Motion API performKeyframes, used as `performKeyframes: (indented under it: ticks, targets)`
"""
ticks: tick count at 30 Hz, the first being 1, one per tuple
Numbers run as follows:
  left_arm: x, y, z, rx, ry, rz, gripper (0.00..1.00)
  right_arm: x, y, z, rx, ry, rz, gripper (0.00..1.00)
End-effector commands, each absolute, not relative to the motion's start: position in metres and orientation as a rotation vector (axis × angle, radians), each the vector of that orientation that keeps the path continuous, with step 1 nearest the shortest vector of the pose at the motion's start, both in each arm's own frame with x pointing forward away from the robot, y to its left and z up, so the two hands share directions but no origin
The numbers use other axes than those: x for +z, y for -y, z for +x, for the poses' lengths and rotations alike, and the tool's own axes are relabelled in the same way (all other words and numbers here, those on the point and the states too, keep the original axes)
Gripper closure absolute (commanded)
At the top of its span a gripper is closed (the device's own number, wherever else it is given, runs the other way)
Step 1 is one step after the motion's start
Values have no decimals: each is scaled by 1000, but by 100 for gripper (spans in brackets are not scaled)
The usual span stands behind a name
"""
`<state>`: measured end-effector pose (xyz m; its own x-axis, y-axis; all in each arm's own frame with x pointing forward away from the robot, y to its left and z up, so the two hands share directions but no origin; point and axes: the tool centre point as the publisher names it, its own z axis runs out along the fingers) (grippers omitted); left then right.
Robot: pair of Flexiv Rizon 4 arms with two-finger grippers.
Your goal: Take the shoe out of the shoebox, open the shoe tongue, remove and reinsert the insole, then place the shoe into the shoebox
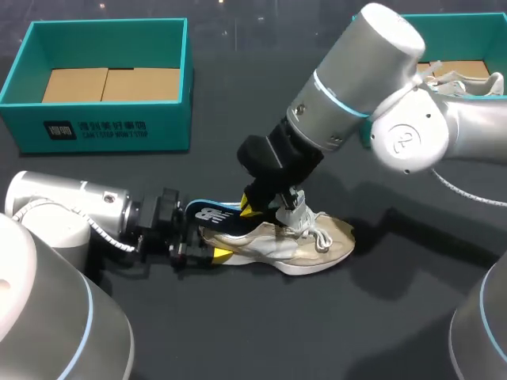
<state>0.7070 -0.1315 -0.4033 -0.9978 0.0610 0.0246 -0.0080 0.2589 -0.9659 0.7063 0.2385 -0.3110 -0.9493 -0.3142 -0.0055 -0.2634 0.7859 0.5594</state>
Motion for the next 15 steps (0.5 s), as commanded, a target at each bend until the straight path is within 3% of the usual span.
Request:
performKeyframes:
  ticks: [1, 15]
  targets:
    - [-405, 132, 706, 1878, 2449, -50, 100, -312, -251, 710, -875, 2869, 484, 100]
    - [-405, 132, 706, 1878, 2449, -50, 100, -304, -261, 709, -780, 2775, 370, 100]
